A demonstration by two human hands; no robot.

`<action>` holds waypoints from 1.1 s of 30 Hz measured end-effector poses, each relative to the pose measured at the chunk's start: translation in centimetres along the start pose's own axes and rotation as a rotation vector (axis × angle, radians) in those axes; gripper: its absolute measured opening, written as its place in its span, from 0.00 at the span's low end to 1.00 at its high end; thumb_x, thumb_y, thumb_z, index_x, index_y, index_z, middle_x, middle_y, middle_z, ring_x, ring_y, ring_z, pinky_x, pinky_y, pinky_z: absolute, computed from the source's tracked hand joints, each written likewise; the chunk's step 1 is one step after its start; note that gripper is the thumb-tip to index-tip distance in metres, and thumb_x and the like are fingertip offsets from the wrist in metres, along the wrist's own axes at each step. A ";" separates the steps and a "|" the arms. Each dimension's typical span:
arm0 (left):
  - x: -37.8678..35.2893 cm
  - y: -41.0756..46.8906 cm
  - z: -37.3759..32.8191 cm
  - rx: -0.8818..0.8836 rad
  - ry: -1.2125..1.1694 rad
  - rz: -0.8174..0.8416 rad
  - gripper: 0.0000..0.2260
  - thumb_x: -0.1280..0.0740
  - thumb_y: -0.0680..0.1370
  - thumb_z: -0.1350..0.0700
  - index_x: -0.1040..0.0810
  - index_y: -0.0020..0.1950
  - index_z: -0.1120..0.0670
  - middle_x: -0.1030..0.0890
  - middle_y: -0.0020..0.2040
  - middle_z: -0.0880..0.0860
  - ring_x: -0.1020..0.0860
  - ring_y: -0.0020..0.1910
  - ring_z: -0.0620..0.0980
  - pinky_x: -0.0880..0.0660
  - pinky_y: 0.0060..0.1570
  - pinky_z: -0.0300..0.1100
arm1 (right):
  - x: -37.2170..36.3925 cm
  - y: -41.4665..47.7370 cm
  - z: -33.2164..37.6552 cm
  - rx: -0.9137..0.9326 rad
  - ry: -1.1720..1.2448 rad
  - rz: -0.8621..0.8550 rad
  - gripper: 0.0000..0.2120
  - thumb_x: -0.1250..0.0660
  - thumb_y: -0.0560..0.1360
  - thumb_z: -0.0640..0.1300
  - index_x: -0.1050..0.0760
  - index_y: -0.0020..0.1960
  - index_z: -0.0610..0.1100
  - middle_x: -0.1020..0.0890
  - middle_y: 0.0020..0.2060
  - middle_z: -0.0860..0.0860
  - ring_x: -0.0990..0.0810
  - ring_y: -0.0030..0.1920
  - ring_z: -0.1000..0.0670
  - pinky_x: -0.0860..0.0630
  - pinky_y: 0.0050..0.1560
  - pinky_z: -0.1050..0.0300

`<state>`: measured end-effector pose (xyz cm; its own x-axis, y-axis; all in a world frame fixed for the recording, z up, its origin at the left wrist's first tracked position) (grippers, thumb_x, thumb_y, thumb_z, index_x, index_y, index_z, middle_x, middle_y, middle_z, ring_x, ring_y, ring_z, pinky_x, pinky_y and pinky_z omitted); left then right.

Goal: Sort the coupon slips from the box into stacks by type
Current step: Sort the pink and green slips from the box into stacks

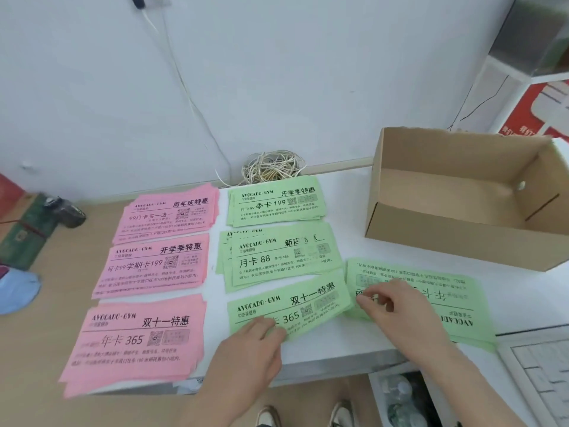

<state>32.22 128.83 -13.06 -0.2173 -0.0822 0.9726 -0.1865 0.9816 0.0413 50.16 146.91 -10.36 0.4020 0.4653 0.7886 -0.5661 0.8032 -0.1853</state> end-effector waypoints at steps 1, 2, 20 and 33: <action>-0.1 -0.1 0.4 0.010 -0.007 0.013 0.08 0.40 0.69 0.51 0.24 0.45 0.47 0.20 0.48 0.45 0.21 0.43 0.45 0.27 0.25 0.36 | 0.6 0.6 -0.4 0.027 -0.125 0.006 0.17 0.32 0.72 0.62 0.26 0.58 0.58 0.25 0.53 0.55 0.26 0.52 0.57 0.29 0.50 0.61; -0.2 -0.2 0.8 0.015 -0.008 0.020 0.08 0.40 0.69 0.51 0.24 0.45 0.47 0.20 0.49 0.46 0.21 0.44 0.45 0.27 0.26 0.36 | 1.0 1.3 -1.4 0.025 -0.242 0.068 0.33 0.32 0.68 0.66 0.35 0.69 0.58 0.32 0.65 0.53 0.33 0.65 0.53 0.30 0.60 0.55; 1.1 0.8 0.4 -0.009 0.167 0.229 0.17 0.25 0.57 0.43 0.22 0.43 0.42 0.23 0.44 0.42 0.22 0.35 0.42 0.31 0.19 0.36 | 3.8 -0.1 -3.5 0.097 -0.571 0.493 0.38 0.39 0.72 0.36 0.49 0.78 0.52 0.44 0.74 0.48 0.40 0.73 0.47 0.32 0.67 0.54; 4.7 6.0 -4.2 0.139 -0.209 0.115 0.27 0.37 0.75 0.38 0.40 0.72 0.39 0.34 0.67 0.34 0.32 0.64 0.38 0.34 0.62 0.35 | 11.8 -1.6 -3.4 -0.062 0.493 -0.185 0.13 0.37 0.77 0.34 0.21 0.47 0.51 0.15 0.39 0.53 0.17 0.41 0.55 0.23 0.43 0.63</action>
<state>34.10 135.06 -7.24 -0.4348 -0.0199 0.9003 -0.2754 0.9548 -0.1120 58.25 152.36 -2.68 0.7901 0.4216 0.4449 -0.4163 0.9019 -0.1154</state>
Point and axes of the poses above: each hand's wrist, its own y-axis towards the middle knuckle, its own x-axis out of the back of the hand, z = x × y, the point moved 3 cm from there along y, towards the middle knuckle
